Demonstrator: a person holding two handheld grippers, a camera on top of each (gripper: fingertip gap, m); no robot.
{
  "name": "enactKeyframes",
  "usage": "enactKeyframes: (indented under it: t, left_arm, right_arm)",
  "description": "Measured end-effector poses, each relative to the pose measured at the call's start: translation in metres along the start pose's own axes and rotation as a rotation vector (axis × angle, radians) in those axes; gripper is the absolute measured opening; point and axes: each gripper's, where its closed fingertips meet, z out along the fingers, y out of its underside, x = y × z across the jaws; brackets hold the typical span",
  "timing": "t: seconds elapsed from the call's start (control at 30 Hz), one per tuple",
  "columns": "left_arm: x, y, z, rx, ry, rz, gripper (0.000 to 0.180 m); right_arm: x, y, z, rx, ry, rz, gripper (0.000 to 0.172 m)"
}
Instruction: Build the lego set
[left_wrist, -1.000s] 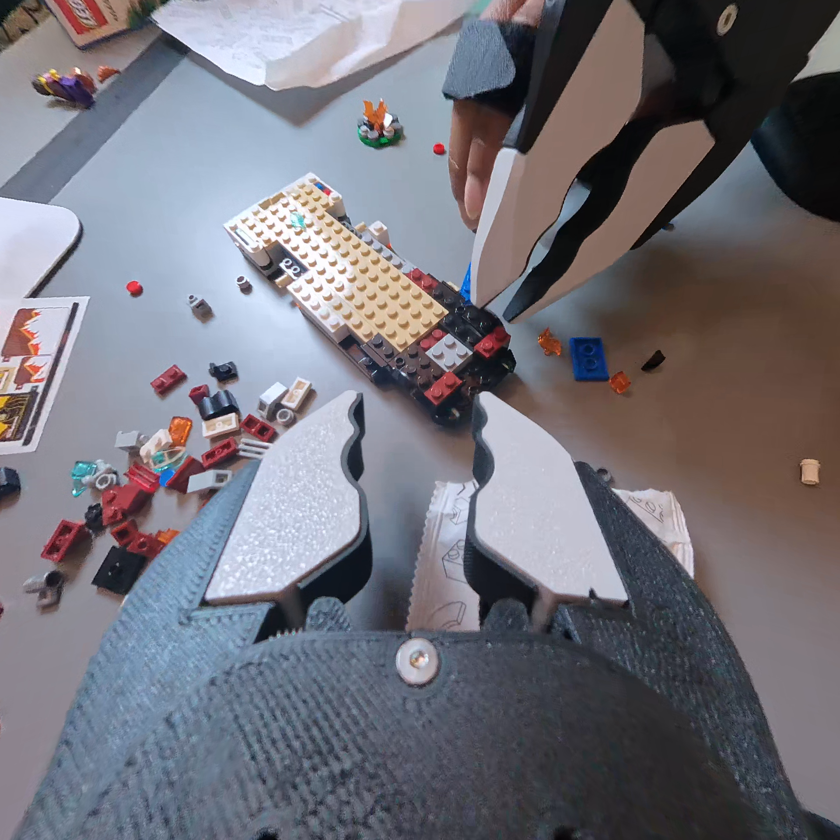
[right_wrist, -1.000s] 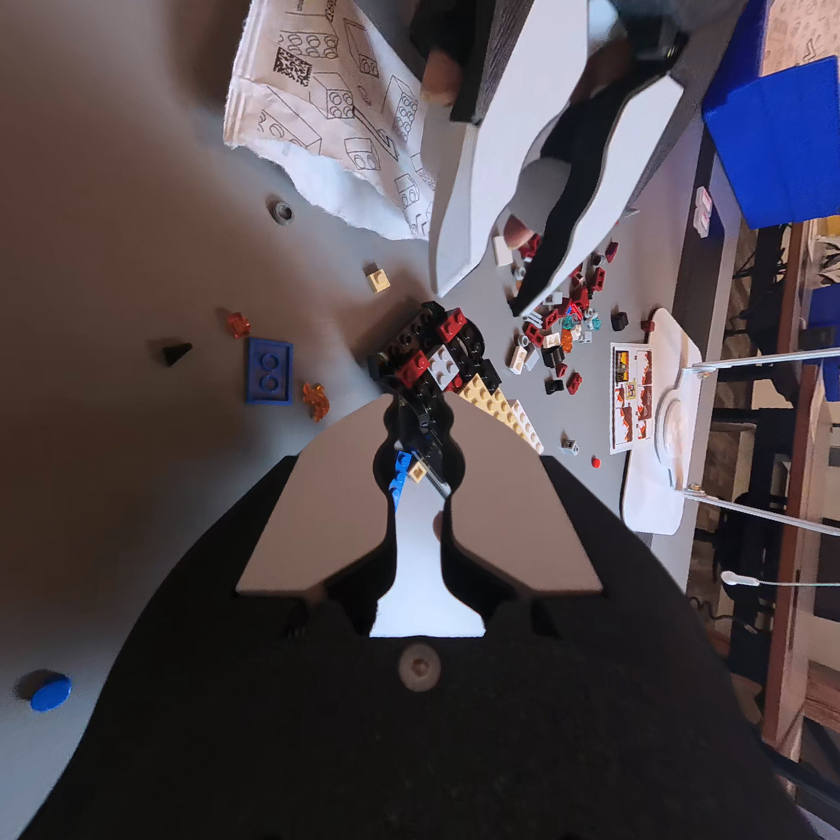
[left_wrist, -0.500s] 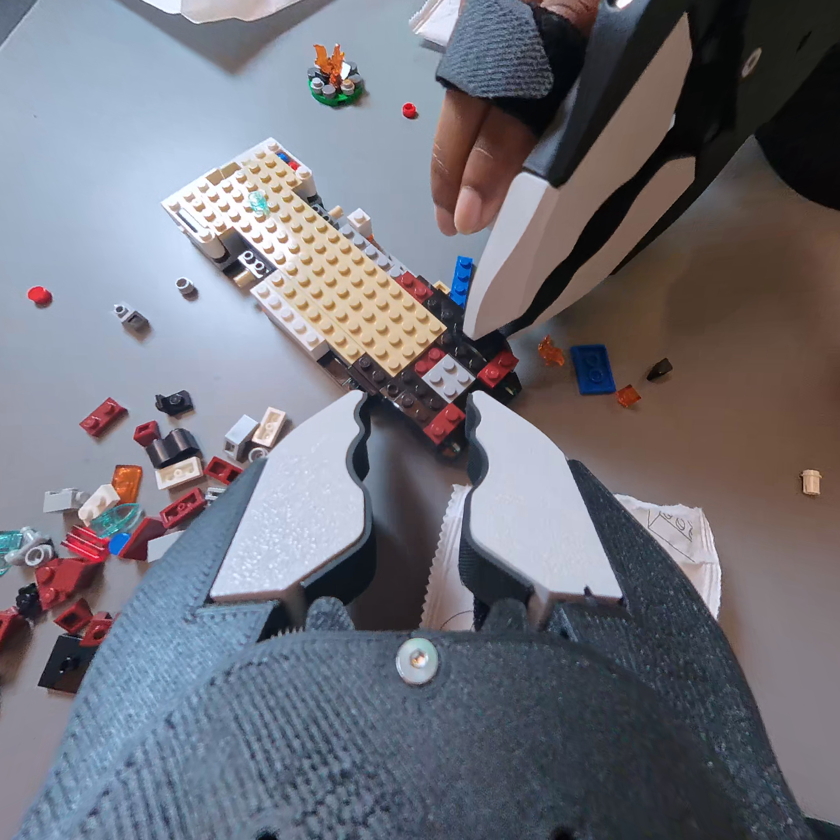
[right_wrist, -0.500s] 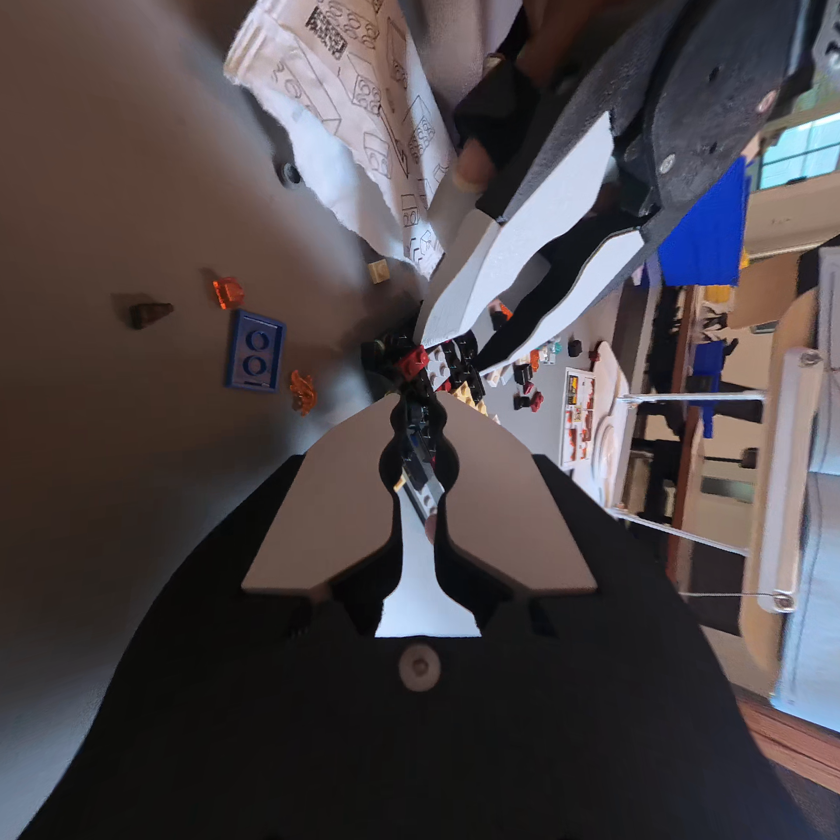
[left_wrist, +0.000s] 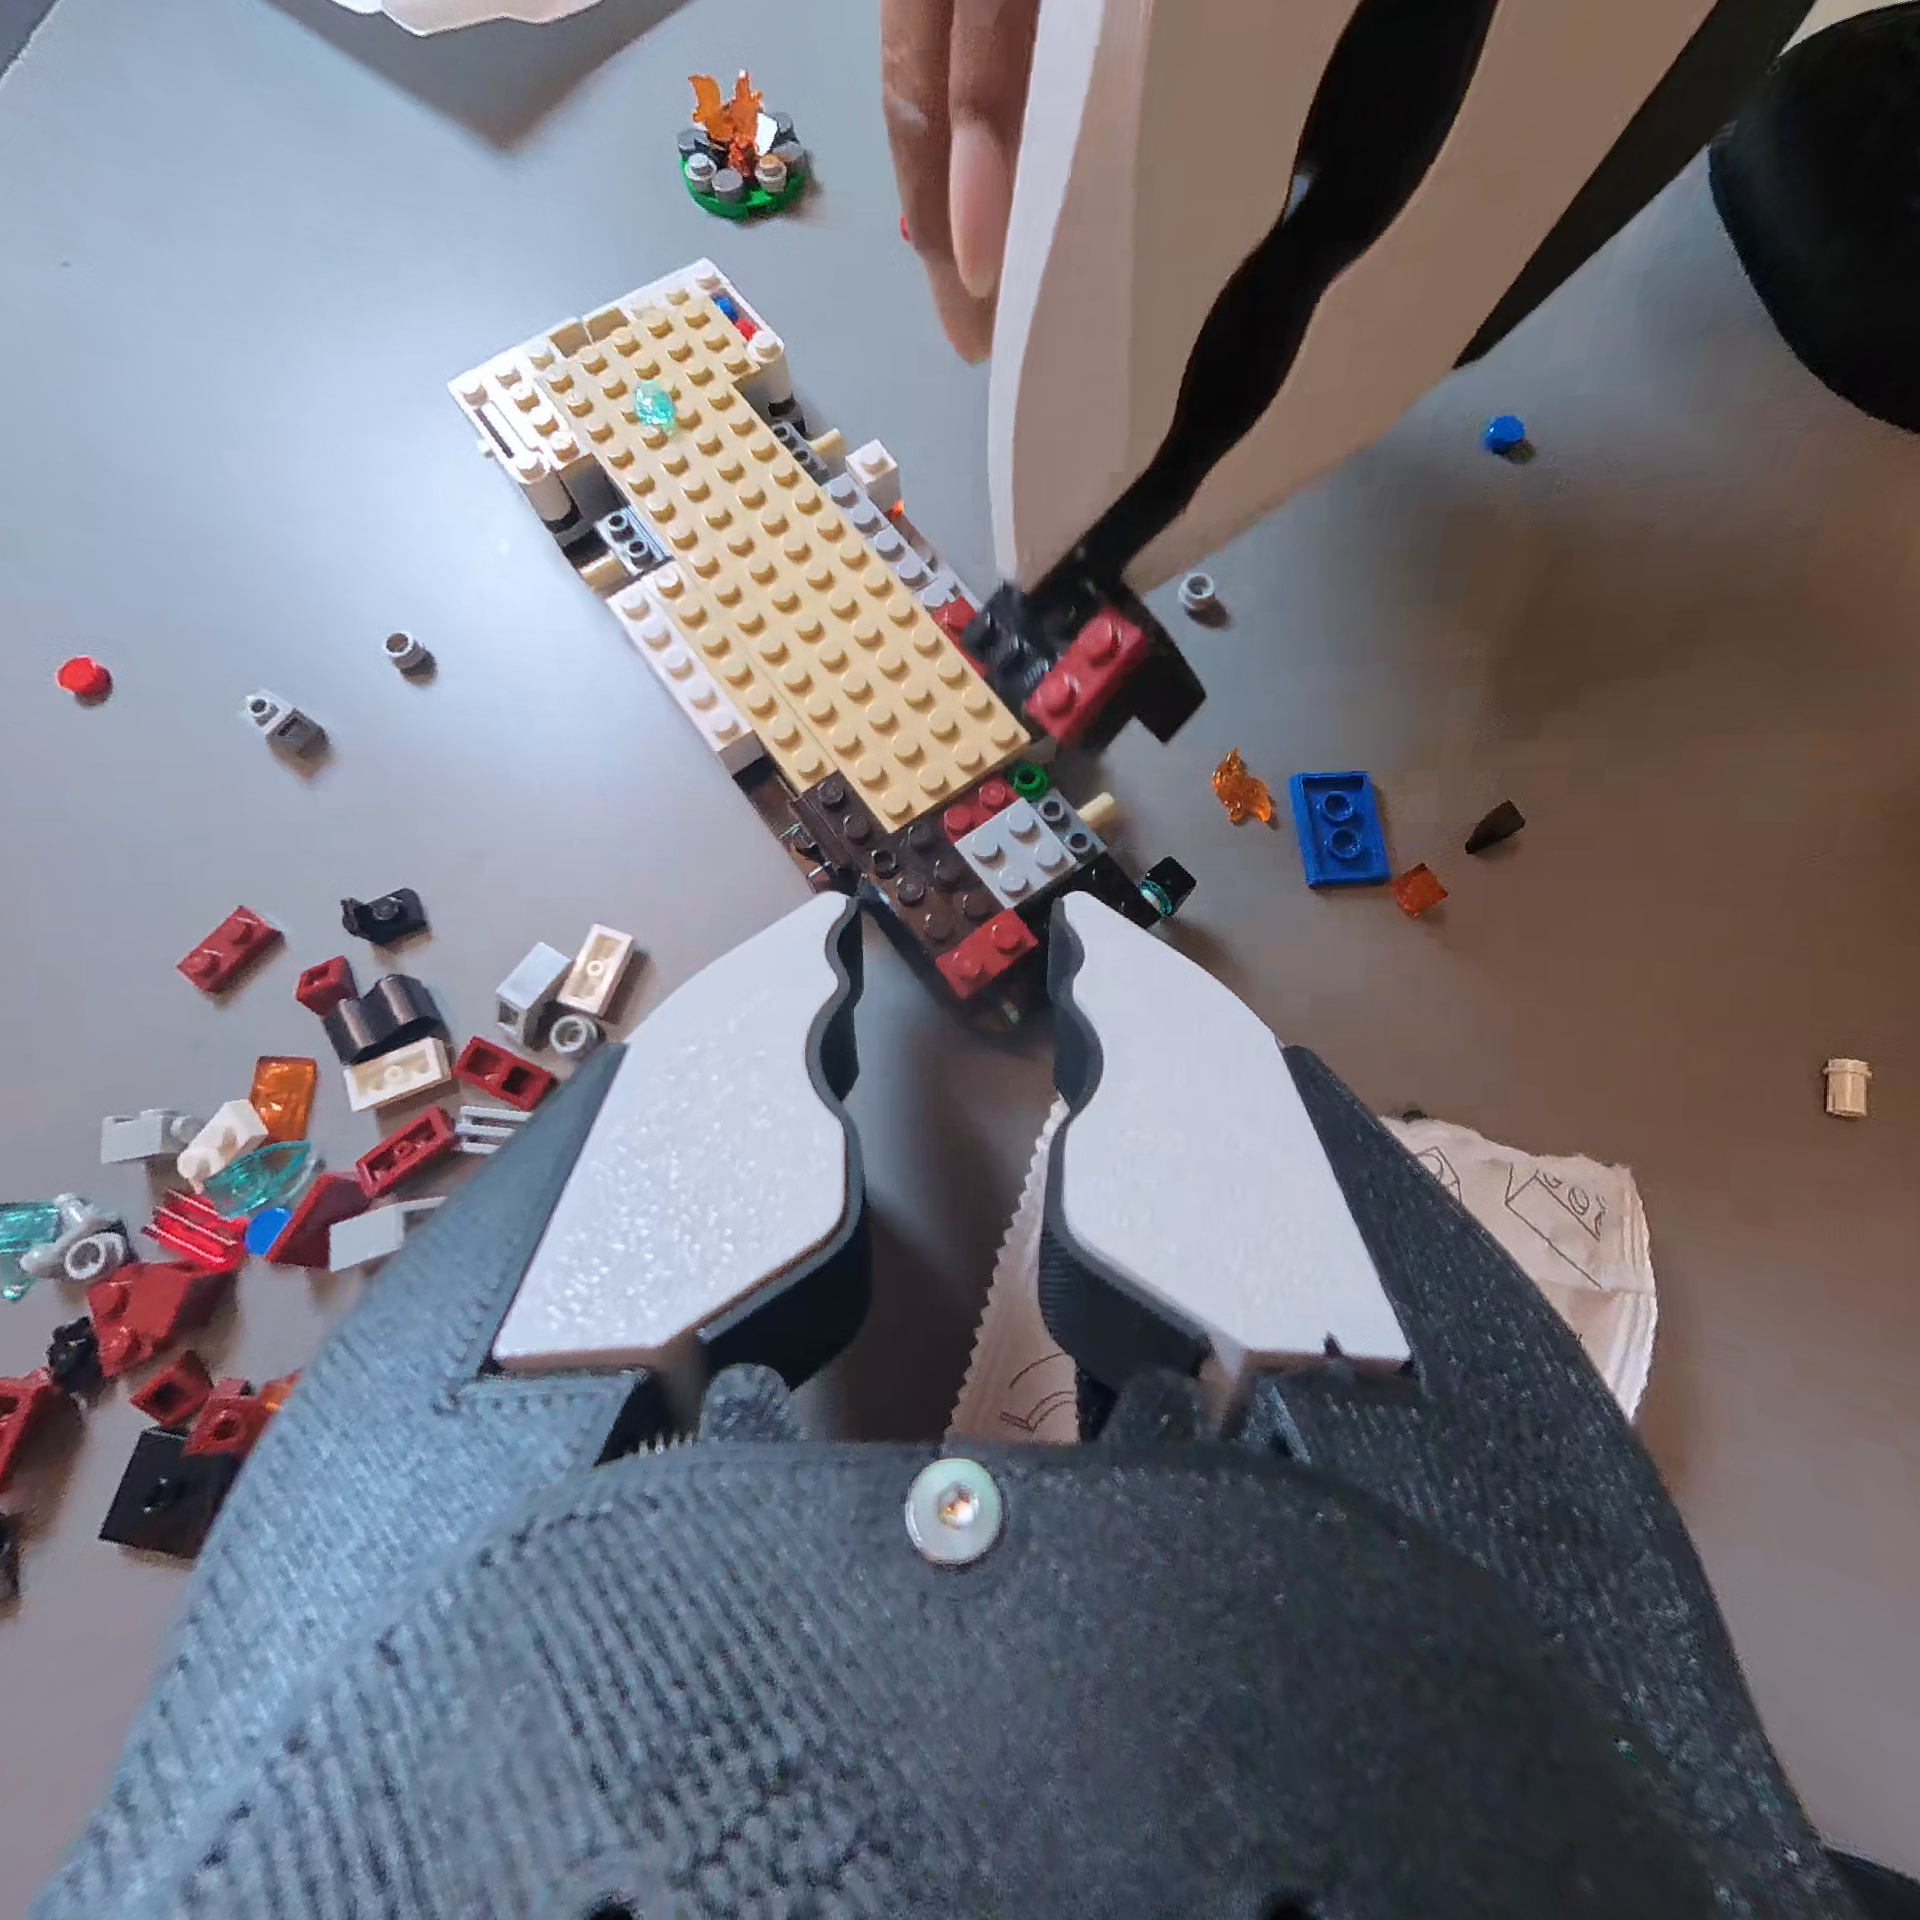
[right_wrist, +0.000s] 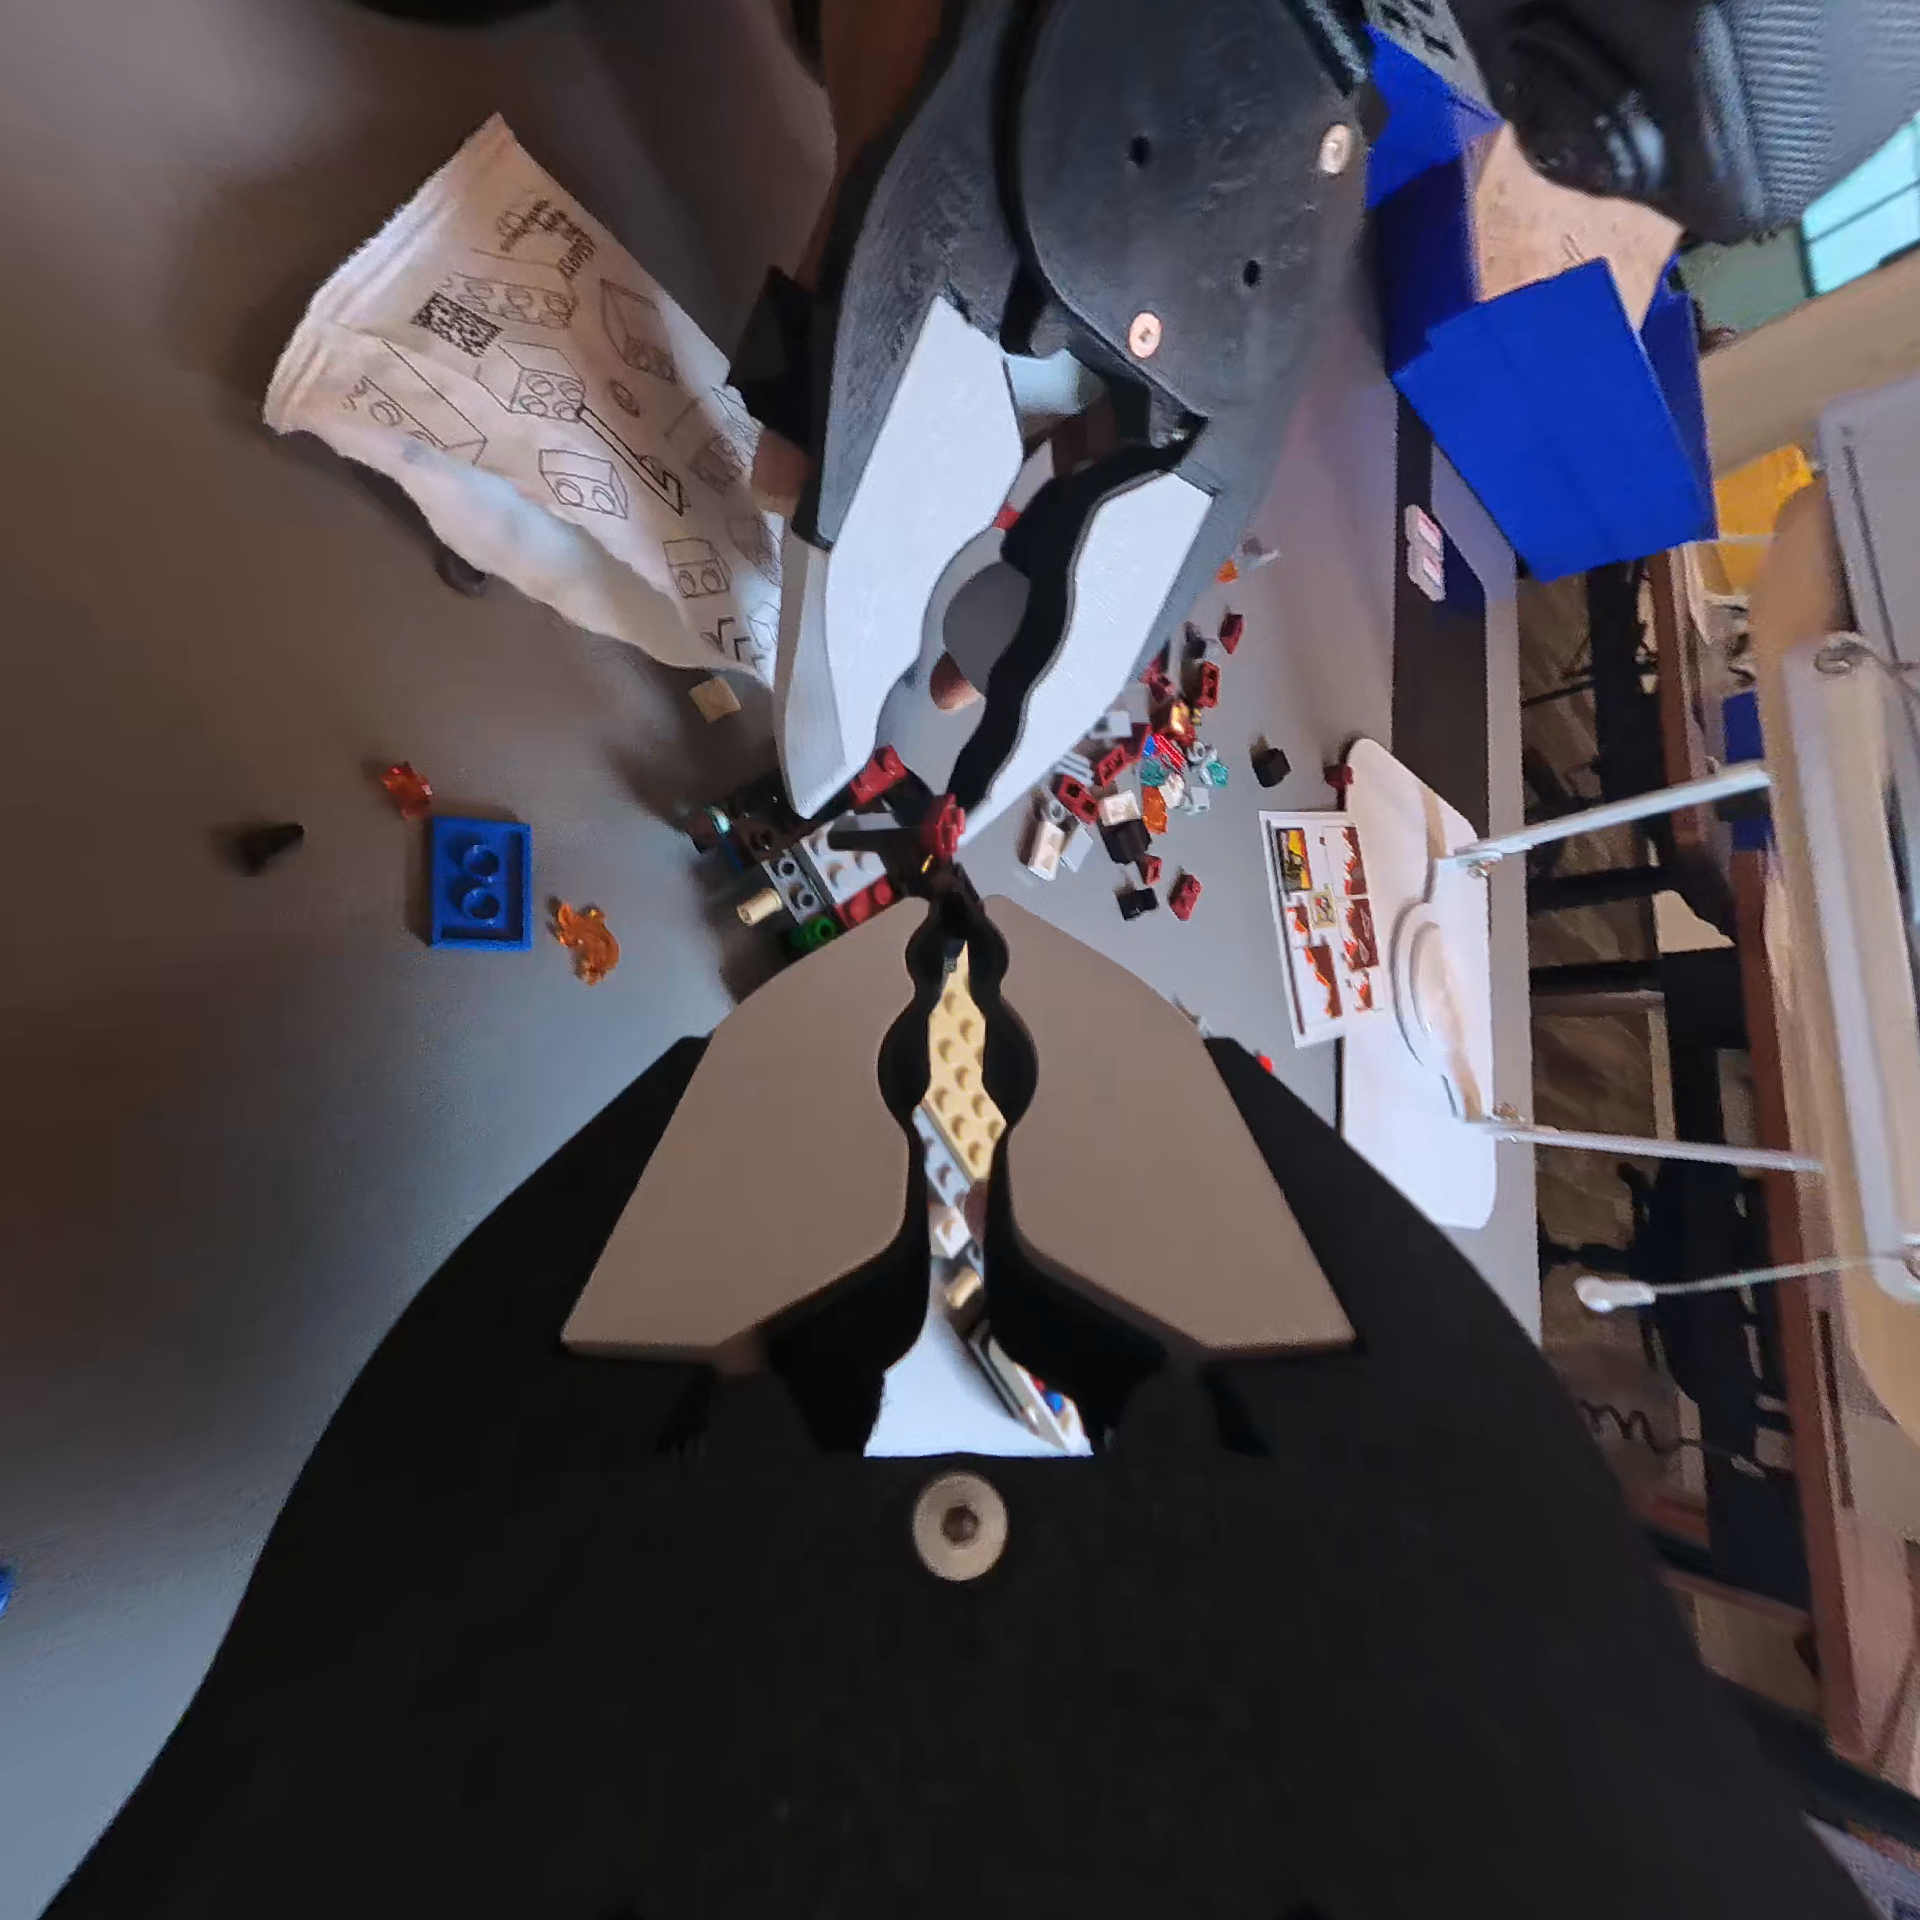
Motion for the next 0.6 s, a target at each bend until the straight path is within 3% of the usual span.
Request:
enactKeyframes:
  t: [0.43, 0.6]
  left_arm:
    - [0.001, -0.002, 0.002, 0.003, -0.044, -0.034, 0.033]
    - [0.001, -0.004, 0.003, 0.005, -0.086, -0.033, 0.033]
  right_arm:
    - [-0.048, 0.086, -0.063, -0.367, 0.081, 0.01, 0.005]
    - [-0.06, 0.095, -0.071, -0.401, 0.08, 0.084, 0.015]
